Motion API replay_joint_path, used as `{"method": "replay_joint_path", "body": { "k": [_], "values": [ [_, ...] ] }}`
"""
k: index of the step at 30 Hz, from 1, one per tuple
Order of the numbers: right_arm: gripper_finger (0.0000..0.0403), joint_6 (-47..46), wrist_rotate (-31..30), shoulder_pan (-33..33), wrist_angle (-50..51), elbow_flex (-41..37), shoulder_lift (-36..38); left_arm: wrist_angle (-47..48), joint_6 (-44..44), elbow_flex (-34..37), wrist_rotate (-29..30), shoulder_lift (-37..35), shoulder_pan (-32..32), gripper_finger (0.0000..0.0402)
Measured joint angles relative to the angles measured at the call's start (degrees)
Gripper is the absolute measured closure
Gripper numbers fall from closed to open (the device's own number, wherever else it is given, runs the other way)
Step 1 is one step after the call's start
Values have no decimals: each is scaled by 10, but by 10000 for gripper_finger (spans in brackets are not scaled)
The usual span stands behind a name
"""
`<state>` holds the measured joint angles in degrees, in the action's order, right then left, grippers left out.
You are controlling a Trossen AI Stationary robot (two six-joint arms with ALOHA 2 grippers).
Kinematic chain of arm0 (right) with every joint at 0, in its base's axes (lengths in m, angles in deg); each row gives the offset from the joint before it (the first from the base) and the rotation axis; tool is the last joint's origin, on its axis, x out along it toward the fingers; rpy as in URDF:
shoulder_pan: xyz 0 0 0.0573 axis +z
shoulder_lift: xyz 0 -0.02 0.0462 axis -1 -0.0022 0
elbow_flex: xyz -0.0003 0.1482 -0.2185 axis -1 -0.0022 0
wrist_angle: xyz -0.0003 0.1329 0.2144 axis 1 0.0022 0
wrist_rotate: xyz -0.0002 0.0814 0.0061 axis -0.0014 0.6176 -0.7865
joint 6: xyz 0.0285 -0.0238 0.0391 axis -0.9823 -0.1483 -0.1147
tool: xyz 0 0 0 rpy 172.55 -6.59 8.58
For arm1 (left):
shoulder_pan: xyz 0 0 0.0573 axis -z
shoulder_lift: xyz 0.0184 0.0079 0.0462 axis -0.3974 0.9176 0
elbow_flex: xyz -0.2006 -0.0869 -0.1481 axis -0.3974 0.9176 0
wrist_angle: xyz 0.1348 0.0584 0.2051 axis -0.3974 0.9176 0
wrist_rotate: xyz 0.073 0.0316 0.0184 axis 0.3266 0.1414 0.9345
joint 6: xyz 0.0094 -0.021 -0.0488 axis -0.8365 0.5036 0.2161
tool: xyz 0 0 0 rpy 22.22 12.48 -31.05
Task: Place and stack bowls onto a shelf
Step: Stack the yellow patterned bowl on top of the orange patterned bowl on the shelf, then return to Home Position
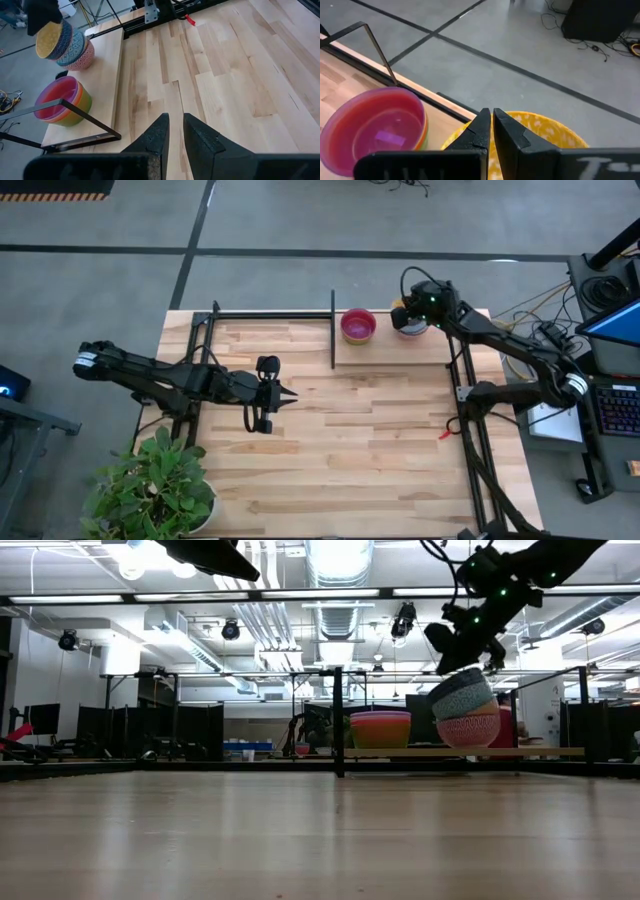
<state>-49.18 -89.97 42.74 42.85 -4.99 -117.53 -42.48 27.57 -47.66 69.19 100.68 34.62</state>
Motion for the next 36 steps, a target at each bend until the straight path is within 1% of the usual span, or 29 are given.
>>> {"method": "replay_joint_path", "body": {
  "k": [5, 7, 9, 12, 15, 18, 21, 23, 25, 27, 30, 32, 34, 36],
  "values": [
    [391, -9, 5, 1, 23, 0, 31, 0, 0, 0, 0, 0, 0, 363],
    [391, -21, 26, 5, 32, 0, 45, 0, 0, 0, 0, 0, 0, 363],
    [391, -31, 60, 14, 29, -7, 66, 3, 0, 0, 0, 0, 0, 363],
    [391, -35, 101, 37, 21, -29, 106, 17, 0, 0, 0, 0, 0, 363],
    [391, -38, 137, 67, -15, -75, 154, 16, -8, 6, -1, -6, 4, 363],
    [391, -35, 218, 95, -67, -135, 205, 21, -8, 19, -10, -26, 17, 363],
    [391, -18, 293, 123, -105, -192, 250, 21, 24, 23, -11, -60, 46, 363],
    [391, 0, 315, 140, -122, -225, 278, 14, 51, 30, -11, -88, 78, 363],
    [391, 15, 317, 152, -134, -251, 304, 0, 69, 65, -6, -120, 121, 363],
    [391, 25, 317, 158, -151, -274, 329, -30, 90, 114, 32, -156, 172, 363],
    [391, 41, 323, 160, -163, -302, 361, -95, 115, 177, 137, -219, 249, 364],
    [391, 46, 323, 160, -174, -321, 381, -120, 111, 214, 187, -254, 293, 364],
    [391, 46, 323, 160, -186, -338, 398, -149, 88, 249, 225, -288, 323, 364],
    [391, 41, 325, 160, -190, -355, 413, -191, 63, 282, 272, -322, 330, 364]
  ]
}}
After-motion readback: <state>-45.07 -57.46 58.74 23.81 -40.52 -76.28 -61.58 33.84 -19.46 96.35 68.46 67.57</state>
